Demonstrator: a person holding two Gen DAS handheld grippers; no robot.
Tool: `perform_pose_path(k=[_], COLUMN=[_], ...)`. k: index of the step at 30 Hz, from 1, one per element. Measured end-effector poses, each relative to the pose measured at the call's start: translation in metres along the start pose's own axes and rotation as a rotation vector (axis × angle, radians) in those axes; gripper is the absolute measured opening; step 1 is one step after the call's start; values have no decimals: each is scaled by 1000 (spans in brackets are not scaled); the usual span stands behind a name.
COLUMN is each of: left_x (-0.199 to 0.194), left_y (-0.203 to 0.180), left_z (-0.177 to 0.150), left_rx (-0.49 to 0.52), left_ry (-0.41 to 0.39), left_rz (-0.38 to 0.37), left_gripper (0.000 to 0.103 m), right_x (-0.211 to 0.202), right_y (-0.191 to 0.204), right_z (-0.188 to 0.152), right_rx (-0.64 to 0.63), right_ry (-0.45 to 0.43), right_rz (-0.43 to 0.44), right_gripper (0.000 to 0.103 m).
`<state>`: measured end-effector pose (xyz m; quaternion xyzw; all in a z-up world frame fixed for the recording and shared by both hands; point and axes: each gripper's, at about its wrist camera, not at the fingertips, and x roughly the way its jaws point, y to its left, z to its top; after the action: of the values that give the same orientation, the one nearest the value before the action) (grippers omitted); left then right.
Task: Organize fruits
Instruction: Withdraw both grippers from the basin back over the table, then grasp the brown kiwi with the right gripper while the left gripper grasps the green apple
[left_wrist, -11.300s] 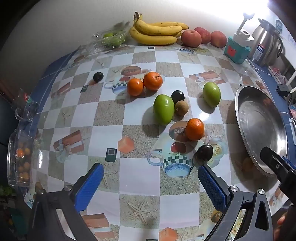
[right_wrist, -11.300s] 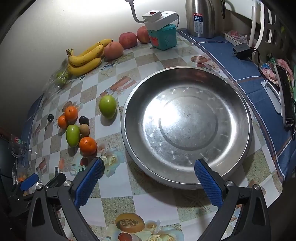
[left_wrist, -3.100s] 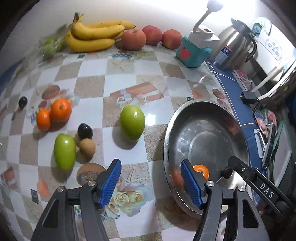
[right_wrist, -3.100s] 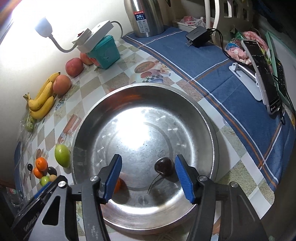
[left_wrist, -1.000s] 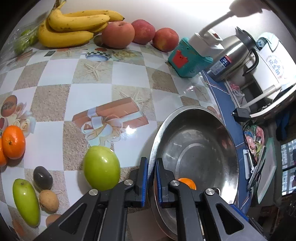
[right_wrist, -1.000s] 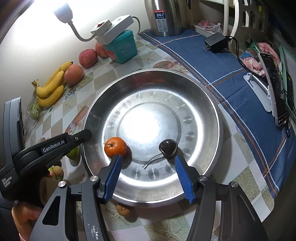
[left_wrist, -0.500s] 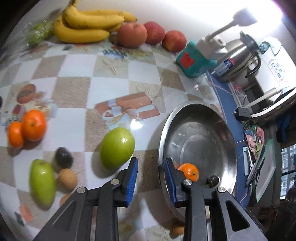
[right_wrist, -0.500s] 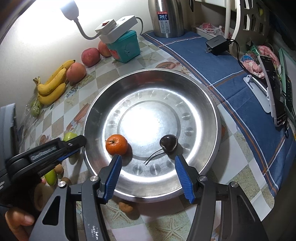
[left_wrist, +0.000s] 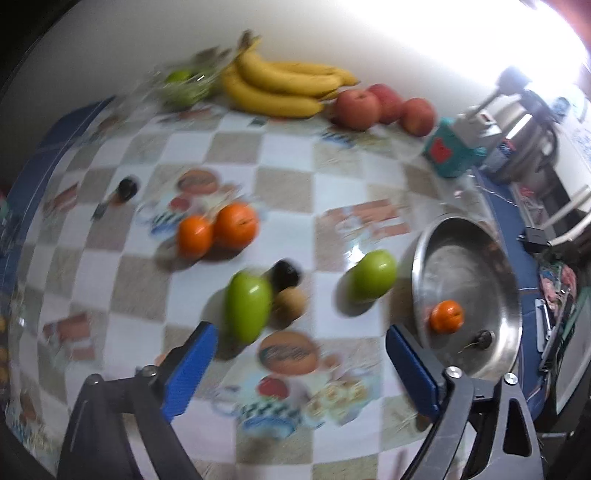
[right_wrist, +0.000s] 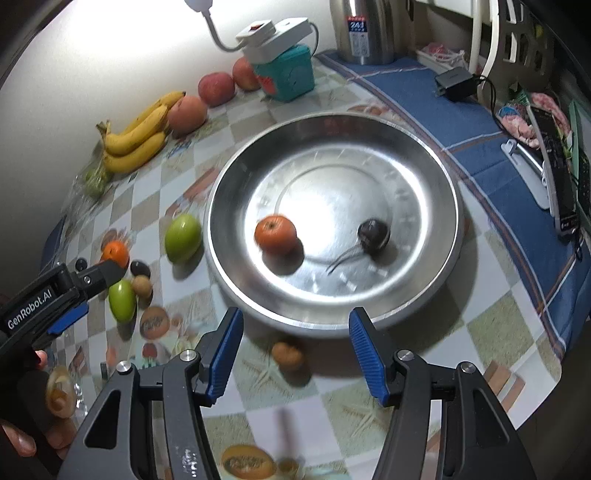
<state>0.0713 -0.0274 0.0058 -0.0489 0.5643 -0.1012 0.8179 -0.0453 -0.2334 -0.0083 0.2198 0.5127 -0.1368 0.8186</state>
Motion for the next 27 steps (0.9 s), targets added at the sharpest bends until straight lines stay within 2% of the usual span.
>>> perform_pose_path(k=[2, 8, 16, 22, 24, 27], left_x=[1, 3, 13, 17, 18, 19], left_y=[12, 31, 44, 57, 60, 61], left_z=[-4, -11, -9, -7, -5, -4], left_rx=[-29, -69, -97, -124, -125, -125], left_ry=[14, 42, 68, 71, 64, 66], left_rz=[13, 80, 103, 121, 134, 135], left_gripper=[103, 103, 103, 103, 103, 103], right_x=[0, 8, 25, 39, 41, 44], right_y=[3, 8, 8, 14, 15, 15], right_z=[-5, -15, -18, -19, -18, -17], right_rx=[-10, -19, 18, 21, 25, 32], right_ry=[12, 65, 141, 181, 188, 187], right_rz=[-2, -29, -13, -32, -42, -43], right_gripper=[61, 61, 61, 60, 58, 48])
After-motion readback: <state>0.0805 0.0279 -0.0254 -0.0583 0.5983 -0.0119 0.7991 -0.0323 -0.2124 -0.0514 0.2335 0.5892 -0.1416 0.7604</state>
